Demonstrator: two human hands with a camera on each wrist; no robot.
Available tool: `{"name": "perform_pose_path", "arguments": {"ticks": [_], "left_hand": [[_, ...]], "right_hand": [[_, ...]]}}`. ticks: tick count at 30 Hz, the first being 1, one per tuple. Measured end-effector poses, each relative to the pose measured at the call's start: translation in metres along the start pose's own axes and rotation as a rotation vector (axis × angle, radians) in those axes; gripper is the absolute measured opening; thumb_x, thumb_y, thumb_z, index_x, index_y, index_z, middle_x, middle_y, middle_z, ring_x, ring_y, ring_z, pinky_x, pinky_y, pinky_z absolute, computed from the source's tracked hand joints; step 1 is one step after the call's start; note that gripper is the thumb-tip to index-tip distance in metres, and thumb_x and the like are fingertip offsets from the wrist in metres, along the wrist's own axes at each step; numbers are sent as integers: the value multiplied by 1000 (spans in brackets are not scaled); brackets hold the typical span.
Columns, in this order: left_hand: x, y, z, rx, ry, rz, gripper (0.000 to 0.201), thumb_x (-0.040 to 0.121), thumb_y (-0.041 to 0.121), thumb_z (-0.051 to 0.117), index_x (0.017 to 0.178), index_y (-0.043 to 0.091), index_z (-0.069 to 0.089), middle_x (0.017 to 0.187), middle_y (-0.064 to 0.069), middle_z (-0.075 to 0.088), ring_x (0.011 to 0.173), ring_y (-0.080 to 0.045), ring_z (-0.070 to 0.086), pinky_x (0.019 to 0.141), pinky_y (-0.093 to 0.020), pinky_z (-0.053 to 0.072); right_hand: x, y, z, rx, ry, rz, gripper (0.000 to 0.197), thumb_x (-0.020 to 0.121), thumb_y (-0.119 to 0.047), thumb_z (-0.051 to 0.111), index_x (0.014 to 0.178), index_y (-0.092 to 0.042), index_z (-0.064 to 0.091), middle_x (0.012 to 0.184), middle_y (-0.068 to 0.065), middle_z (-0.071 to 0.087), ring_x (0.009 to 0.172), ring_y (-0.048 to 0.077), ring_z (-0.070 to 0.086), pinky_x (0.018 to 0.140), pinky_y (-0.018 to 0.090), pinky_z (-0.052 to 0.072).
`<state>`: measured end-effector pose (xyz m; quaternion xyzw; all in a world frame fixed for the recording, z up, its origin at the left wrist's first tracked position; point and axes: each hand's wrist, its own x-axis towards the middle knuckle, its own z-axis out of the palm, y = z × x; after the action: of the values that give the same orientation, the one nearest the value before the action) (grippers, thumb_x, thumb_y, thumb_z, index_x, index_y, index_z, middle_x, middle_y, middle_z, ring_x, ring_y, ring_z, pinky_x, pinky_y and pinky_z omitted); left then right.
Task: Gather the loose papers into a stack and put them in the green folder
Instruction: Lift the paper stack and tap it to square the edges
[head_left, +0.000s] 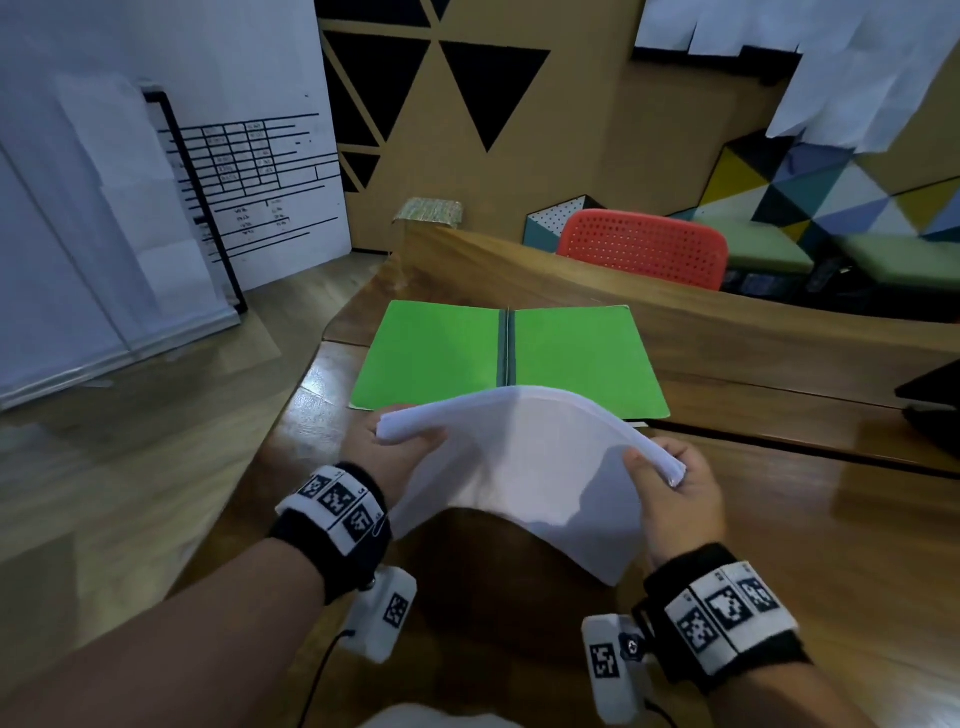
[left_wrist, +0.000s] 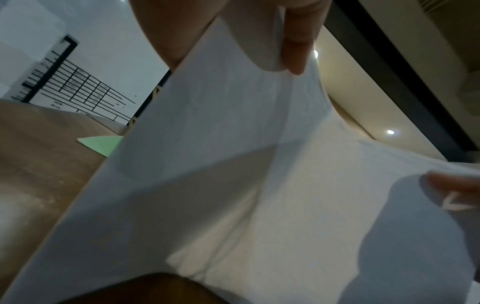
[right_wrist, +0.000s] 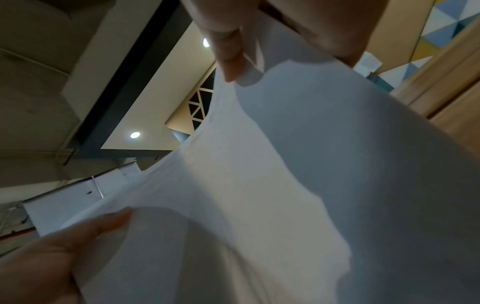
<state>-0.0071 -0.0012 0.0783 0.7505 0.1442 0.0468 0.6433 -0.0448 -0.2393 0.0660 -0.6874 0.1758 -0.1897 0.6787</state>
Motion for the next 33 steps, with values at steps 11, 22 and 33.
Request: {"name": "perform_pose_path", "arguments": {"ticks": [11,22,33], "left_hand": [[18,10,-6,-256,-31,-8,25,72,14,63,50,25,70,59,10,70,61,-14,57,56,-22,47],[22,9,-5,-348,-50,-44,12,52,33,70,60,25,70,80,-3,69,79,-26,58,81,-42,49],[25,-12,-8,-278,-113,36,69,21,66,82,74,26,66,65,6,70,60,-12,64,54,-22,54]], "right_hand": [[23,-8,1,130,73,49,33,84,-4,58,58,-24,61,65,-7,59,70,13,50,71,30,40],[30,-11,-3,-21,9,-14,25,83,-10,64,69,-25,51,75,-6,52,72,7,46,66,22,38],[25,2,-12,217,-109,114,49,65,-22,83,105,-20,53,86,-3,69,75,13,65,67,25,56]]}}
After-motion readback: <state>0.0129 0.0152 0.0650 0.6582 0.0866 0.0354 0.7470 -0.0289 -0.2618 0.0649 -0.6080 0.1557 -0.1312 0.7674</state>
